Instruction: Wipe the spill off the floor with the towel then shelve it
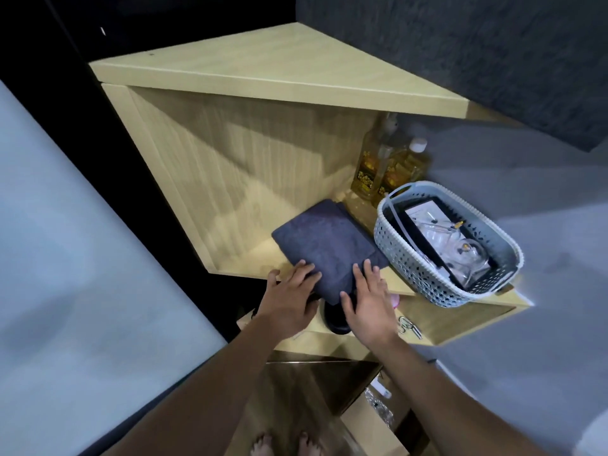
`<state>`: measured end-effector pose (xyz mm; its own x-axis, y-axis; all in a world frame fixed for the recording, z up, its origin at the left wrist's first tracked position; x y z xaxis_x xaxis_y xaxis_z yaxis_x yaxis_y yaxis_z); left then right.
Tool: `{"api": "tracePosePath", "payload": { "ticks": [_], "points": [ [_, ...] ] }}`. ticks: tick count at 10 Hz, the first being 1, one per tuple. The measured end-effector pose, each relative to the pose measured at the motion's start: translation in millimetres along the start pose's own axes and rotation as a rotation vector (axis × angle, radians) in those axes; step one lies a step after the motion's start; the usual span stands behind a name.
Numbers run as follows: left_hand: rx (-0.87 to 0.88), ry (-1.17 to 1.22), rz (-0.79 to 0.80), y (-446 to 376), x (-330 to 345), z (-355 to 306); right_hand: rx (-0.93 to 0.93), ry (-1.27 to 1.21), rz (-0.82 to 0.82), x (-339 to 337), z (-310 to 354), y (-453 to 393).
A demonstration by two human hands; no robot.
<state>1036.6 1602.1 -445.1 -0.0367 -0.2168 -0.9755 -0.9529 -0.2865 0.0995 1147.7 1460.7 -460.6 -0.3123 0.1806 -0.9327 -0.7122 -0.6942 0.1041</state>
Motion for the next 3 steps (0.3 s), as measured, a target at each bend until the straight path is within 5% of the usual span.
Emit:
{"api": "tracePosePath", "payload": {
  "ticks": [3],
  "points": [
    [-0.028, -0.053, 0.065, 15, -6, -14, -0.010, 0.103, 0.224, 2, -3, -4]
  ]
}}
Point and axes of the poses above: each hand's wrist, its own y-axis away from the middle knuckle, its own x-axis out of the palm, z = x × y, the point moved 5 cm from there along -y, towards the middle knuckle, and after that the axes turned 6 degrees about z, right-handed, at the moved point
